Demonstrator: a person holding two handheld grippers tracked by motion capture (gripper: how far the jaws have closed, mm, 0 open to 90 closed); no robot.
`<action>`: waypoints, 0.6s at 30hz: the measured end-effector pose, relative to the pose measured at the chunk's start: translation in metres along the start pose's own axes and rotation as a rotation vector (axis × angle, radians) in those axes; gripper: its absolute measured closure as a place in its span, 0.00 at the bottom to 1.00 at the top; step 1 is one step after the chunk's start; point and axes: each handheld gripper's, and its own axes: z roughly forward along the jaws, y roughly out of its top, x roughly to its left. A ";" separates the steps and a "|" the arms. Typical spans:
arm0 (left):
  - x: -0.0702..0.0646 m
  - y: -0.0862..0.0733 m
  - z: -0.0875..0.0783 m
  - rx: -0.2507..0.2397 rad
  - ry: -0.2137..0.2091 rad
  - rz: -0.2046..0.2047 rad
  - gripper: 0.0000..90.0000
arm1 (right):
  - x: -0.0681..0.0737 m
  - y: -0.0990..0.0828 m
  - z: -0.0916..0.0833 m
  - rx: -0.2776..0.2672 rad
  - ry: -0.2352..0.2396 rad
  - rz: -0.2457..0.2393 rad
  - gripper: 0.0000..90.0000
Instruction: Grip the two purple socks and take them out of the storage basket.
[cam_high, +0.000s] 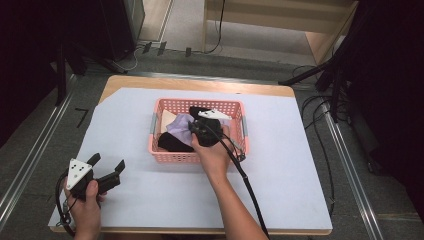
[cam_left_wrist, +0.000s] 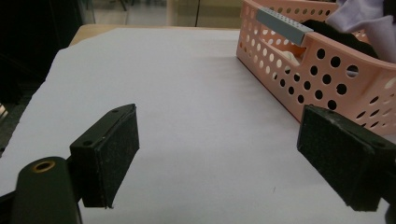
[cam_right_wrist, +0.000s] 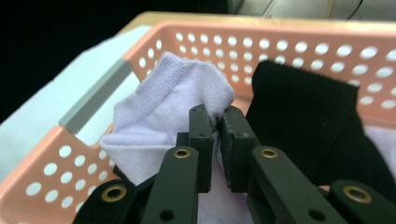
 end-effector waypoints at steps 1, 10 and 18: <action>0.000 0.000 0.000 0.000 0.000 0.000 0.15 | 0.000 0.000 -0.001 -0.015 -0.002 0.001 0.94; 0.000 0.000 0.000 0.000 0.001 0.001 0.15 | -0.005 0.007 -0.017 -0.146 -0.024 -0.031 0.94; 0.000 0.000 0.000 0.000 0.003 0.004 0.15 | -0.017 0.010 -0.034 -0.248 -0.059 -0.049 0.94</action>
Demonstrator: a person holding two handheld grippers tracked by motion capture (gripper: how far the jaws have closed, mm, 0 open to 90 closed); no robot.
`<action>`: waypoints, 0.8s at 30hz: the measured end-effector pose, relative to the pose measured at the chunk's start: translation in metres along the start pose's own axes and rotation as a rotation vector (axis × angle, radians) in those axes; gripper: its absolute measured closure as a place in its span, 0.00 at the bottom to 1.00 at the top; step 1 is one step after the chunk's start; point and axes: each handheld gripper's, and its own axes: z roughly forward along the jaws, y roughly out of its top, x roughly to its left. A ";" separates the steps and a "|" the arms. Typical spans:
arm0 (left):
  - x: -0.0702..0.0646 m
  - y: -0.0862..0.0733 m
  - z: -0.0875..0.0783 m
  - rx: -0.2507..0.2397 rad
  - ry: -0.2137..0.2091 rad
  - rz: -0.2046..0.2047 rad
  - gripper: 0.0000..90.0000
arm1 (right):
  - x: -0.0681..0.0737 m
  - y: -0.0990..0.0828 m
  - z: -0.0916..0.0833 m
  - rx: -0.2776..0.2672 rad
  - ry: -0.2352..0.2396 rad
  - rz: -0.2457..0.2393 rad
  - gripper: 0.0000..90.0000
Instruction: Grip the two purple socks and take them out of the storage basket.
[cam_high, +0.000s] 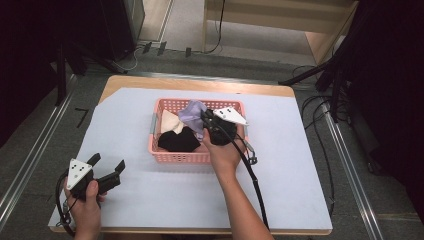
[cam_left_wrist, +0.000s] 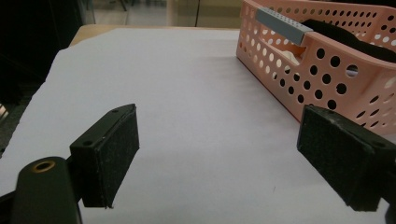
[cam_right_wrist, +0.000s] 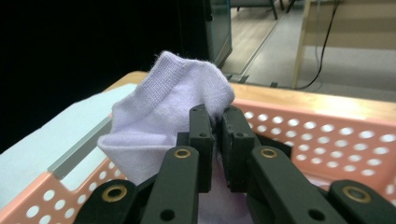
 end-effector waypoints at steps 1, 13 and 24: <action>0.000 0.000 0.000 0.000 -0.001 0.000 0.15 | 0.000 0.000 0.000 0.000 0.000 0.000 0.94; 0.000 0.000 0.000 0.000 0.001 0.000 0.15 | -0.044 0.012 -0.032 -0.103 -0.096 0.035 0.94; 0.000 0.000 0.000 -0.001 0.001 0.002 0.15 | -0.087 0.008 -0.058 -0.116 -0.199 0.060 0.94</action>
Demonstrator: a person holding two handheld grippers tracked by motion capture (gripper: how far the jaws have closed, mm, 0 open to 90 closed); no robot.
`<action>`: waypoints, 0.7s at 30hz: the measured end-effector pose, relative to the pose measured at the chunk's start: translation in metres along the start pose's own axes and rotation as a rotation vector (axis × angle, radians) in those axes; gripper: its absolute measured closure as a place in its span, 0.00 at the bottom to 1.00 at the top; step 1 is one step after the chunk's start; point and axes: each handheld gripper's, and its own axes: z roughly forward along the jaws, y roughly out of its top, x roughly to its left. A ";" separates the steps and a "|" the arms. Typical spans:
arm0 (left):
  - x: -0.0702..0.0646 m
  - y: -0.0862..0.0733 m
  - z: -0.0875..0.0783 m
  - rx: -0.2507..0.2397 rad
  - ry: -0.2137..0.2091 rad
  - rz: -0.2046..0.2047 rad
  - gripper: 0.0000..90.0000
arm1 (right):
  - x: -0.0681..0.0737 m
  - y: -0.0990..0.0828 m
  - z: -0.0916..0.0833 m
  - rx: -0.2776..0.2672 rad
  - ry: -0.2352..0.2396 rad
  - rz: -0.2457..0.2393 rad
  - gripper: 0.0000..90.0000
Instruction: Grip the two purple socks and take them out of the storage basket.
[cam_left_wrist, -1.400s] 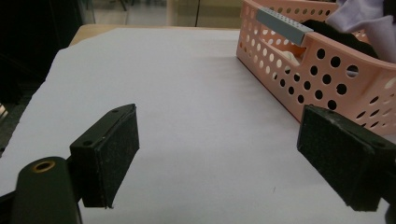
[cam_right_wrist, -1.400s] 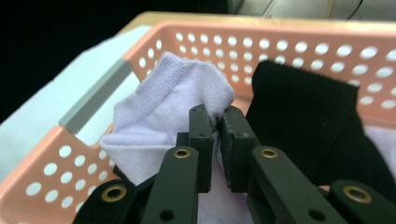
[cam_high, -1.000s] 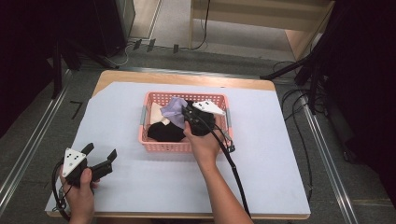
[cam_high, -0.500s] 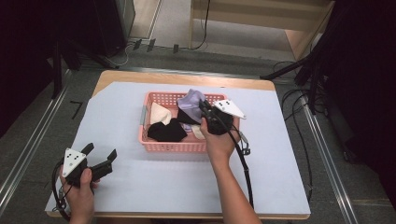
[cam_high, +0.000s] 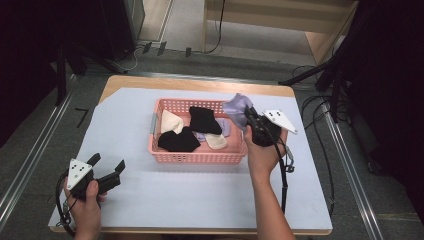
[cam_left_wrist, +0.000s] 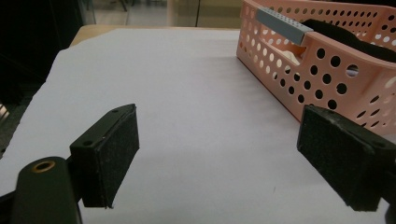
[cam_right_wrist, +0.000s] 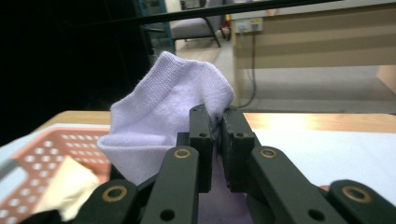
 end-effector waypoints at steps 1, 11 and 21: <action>0.000 0.000 0.000 0.001 0.000 0.000 0.15 | -0.005 -0.001 -0.002 0.002 -0.012 0.002 0.94; -0.001 0.000 0.000 -0.001 0.002 0.003 0.15 | -0.056 -0.018 -0.020 0.039 -0.136 0.041 0.94; -0.001 0.000 0.000 -0.004 0.000 0.002 0.15 | -0.085 -0.038 -0.028 0.077 -0.252 0.069 0.92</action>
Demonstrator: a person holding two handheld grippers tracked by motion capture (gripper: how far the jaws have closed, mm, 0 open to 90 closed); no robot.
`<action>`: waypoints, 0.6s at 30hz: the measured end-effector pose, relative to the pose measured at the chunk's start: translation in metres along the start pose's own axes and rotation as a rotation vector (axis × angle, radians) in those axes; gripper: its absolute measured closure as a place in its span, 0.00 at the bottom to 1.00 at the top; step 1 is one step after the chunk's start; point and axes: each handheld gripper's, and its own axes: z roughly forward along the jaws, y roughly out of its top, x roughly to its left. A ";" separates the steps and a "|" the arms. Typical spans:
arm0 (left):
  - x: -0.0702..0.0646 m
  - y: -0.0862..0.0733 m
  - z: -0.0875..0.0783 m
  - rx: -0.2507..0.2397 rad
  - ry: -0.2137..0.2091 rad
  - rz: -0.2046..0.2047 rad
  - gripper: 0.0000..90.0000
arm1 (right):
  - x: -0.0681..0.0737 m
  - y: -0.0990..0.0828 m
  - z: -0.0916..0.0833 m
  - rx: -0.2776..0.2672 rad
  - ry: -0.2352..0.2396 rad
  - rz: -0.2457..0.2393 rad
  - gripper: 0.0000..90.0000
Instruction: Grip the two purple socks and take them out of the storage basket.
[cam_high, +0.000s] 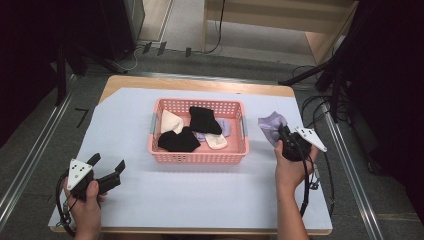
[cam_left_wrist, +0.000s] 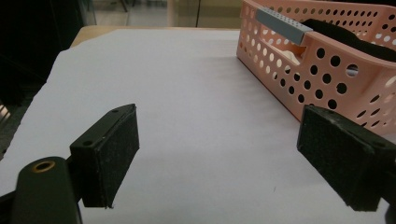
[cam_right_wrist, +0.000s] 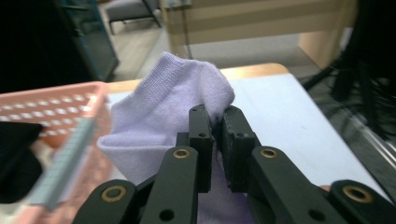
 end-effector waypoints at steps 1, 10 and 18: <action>0.000 0.000 0.000 0.000 0.001 0.000 0.15 | -0.002 -0.001 0.000 -0.002 -0.024 0.004 0.89; 0.000 0.000 0.000 0.002 0.002 0.002 0.15 | 0.021 0.007 0.000 -0.050 0.067 0.021 0.63; -0.001 0.000 0.000 0.008 0.006 0.009 0.15 | 0.071 0.017 0.010 -0.005 0.196 -0.051 0.64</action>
